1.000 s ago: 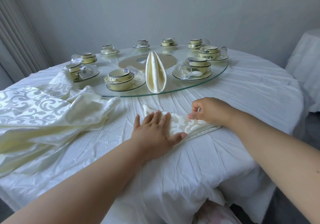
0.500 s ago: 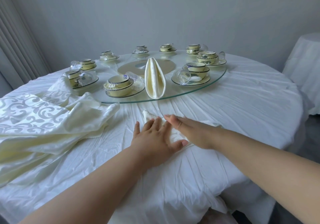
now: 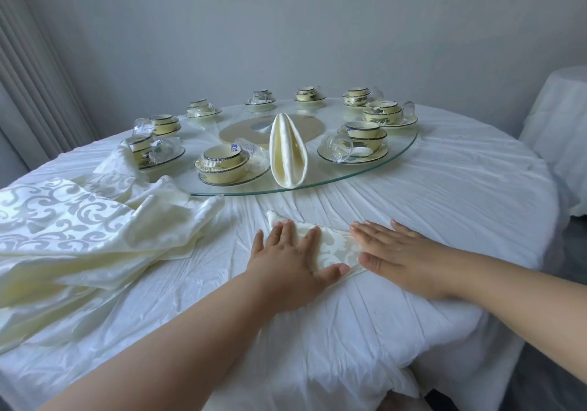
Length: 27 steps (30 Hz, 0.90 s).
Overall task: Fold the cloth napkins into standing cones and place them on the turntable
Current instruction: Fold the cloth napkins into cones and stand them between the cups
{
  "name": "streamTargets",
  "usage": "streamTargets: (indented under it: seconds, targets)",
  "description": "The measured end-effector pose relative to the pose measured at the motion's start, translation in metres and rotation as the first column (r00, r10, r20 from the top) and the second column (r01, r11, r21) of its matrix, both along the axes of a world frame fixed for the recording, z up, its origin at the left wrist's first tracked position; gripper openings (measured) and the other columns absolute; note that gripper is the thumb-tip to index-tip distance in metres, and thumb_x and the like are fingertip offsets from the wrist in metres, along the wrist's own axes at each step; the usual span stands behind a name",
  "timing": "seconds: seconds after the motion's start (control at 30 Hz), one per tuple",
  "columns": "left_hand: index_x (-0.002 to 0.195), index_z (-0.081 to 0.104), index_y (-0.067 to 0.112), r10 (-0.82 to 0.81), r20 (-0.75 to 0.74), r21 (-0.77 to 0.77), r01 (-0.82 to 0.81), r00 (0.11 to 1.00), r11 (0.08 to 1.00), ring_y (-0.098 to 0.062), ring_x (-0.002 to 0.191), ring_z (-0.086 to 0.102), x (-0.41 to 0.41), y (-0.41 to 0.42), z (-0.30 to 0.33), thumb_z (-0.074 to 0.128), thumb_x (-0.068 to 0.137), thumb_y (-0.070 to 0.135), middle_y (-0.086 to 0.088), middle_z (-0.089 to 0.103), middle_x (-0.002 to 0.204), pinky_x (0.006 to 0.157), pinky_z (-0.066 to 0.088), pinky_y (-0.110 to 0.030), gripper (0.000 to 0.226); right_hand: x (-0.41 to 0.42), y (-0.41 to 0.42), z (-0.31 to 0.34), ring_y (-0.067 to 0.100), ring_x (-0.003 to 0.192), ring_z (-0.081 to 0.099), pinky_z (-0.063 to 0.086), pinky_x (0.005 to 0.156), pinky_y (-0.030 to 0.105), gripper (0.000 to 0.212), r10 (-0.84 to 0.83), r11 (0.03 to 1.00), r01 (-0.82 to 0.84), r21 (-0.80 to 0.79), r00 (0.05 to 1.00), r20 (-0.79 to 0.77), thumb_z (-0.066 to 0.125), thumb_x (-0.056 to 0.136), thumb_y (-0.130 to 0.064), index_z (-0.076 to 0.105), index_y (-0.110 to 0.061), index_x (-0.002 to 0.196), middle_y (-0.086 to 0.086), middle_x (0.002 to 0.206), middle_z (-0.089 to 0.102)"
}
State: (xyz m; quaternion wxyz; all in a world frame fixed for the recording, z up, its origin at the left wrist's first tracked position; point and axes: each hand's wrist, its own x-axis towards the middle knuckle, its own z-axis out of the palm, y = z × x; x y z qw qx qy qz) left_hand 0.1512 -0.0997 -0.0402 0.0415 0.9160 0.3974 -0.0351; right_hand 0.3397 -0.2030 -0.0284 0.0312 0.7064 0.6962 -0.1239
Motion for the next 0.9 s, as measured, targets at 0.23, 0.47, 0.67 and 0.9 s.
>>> streamTargets:
  seconds: [0.23,0.47,0.67,0.9]
  targets:
    - [0.151,-0.007,0.036,-0.006,0.000,0.008,0.006,1.000,1.000,-0.023,0.147,-0.013,0.000,0.000,-0.001,0.018,0.078,0.084,-0.013,-0.005,0.160,0.118,-0.007,-0.049,0.091,-0.035,0.016,0.022,-0.015,0.134,-0.021,-0.015,0.114,0.019,0.096,0.106,0.989,-0.078,0.127,0.968,-0.226,-0.011,0.070,-0.076,-0.003,-0.027,0.152,-0.023,0.154,-0.011]
    - [0.153,0.004,0.016,-0.030,0.036,0.016,0.029,0.999,0.999,-0.016,0.148,-0.001,-0.008,0.013,0.004,0.011,0.059,0.093,-0.002,0.003,0.161,0.118,0.008,-0.038,0.122,-0.032,0.020,0.000,-0.019,0.133,-0.015,-0.011,0.109,0.008,0.080,0.058,0.998,-0.049,0.035,0.950,-0.306,0.000,0.080,-0.063,0.001,-0.028,0.152,-0.025,0.155,-0.007]
    - [0.153,0.000,0.022,-0.068,0.040,0.012,0.068,0.997,0.998,-0.007,0.147,-0.009,-0.016,0.038,-0.004,0.011,0.091,0.067,0.006,-0.005,0.161,0.119,-0.002,-0.037,0.078,-0.026,0.020,-0.008,-0.017,0.131,-0.028,-0.016,0.114,0.017,0.093,0.152,0.988,-0.144,0.054,0.973,-0.173,-0.017,0.067,-0.078,-0.010,-0.036,0.149,-0.026,0.153,-0.021]
    - [0.153,-0.002,0.025,-0.050,0.004,-0.005,0.051,0.999,0.999,-0.007,0.146,-0.010,-0.019,0.065,-0.006,0.009,0.098,0.053,0.009,-0.006,0.161,0.119,-0.007,-0.042,0.063,-0.028,0.019,-0.005,-0.016,0.128,-0.035,-0.017,0.114,0.019,0.094,0.198,0.980,-0.194,0.051,0.976,-0.092,-0.031,0.054,-0.084,-0.022,-0.042,0.138,-0.026,0.149,-0.029]
